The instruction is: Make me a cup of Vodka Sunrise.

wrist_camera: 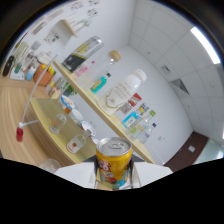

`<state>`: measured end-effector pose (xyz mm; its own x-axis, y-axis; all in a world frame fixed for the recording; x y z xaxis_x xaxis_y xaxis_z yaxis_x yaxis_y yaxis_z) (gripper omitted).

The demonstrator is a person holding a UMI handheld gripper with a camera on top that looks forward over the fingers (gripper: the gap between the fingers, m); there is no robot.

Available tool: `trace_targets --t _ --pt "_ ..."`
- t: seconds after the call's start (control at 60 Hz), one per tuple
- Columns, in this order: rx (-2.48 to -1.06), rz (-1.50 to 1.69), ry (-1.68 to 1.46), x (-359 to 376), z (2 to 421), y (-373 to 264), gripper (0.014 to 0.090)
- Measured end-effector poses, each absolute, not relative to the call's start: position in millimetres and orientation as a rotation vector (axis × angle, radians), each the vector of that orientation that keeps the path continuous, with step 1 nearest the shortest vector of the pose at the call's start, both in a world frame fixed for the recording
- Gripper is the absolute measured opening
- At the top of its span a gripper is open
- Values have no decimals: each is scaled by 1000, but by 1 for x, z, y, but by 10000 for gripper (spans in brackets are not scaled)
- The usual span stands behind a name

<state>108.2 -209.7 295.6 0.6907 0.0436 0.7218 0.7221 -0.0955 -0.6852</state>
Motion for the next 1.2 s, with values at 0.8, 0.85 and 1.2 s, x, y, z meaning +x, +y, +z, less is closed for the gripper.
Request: trace_targets --t 0.8,0.85,1.2 --pt "-2005 87 107 244 75 -218 508" --pt "-2039 77 112 248 61 -219 511" --pt "-2052 23 43 248 45 -219 522"
